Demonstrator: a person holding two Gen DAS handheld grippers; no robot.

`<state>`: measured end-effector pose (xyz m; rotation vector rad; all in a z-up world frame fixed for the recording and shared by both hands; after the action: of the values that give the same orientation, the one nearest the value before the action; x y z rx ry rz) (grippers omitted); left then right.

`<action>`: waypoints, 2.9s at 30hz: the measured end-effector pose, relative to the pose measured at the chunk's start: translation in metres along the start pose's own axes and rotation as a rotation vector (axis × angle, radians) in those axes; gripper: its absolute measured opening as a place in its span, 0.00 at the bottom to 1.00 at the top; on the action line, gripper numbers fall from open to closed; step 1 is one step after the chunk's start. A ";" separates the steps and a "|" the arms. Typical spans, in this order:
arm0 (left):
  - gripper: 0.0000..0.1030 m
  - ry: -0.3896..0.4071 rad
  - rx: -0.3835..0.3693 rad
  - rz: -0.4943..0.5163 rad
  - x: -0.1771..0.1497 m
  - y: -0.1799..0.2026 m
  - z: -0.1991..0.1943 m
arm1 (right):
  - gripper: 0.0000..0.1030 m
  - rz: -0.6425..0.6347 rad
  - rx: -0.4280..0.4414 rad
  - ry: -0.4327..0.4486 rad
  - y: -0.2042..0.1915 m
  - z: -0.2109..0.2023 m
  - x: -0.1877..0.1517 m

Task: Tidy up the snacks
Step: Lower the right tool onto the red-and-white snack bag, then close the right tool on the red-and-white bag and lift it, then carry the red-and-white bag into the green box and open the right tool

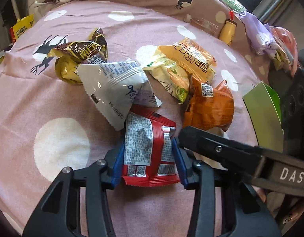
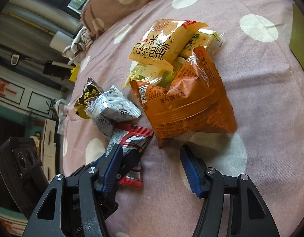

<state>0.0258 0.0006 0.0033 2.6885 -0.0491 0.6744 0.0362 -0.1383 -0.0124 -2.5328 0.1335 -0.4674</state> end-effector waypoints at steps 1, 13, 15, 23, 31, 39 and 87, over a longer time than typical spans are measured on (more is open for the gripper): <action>0.43 0.000 0.000 0.010 0.000 0.002 0.000 | 0.56 0.003 0.013 -0.004 0.001 0.001 0.000; 0.38 0.021 -0.024 0.073 -0.004 0.017 -0.003 | 0.39 -0.028 0.085 -0.023 -0.015 0.004 -0.005; 0.37 0.025 -0.029 0.073 -0.004 0.018 -0.005 | 0.39 -0.030 0.086 -0.022 -0.015 0.002 -0.006; 0.40 0.015 0.004 0.052 -0.008 0.013 -0.006 | 0.39 0.007 0.081 -0.030 -0.010 0.005 -0.005; 0.56 0.028 0.035 0.021 -0.008 0.003 -0.012 | 0.50 0.049 0.094 -0.052 -0.002 0.009 -0.004; 0.38 0.041 0.021 0.081 -0.011 0.016 -0.010 | 0.52 0.037 0.124 -0.061 -0.009 0.018 -0.006; 0.34 0.250 -0.305 0.630 -0.007 0.271 -0.036 | 0.49 0.307 -0.020 0.623 0.114 -0.228 -0.028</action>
<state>-0.0295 -0.2389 0.1223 2.2588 -0.8833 1.0757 -0.0705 -0.3439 0.0966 -2.2427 0.7439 -1.1078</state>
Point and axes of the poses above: each gripper's, at about its wrist camera, not at the fingertips, and z roughly the way its jaws point, y to its right, x to its top, the point moved 2 cm from there along z, roughly the way its jaws point, and after that the axes turned 3 degrees about -x, right-handed, at the moved point
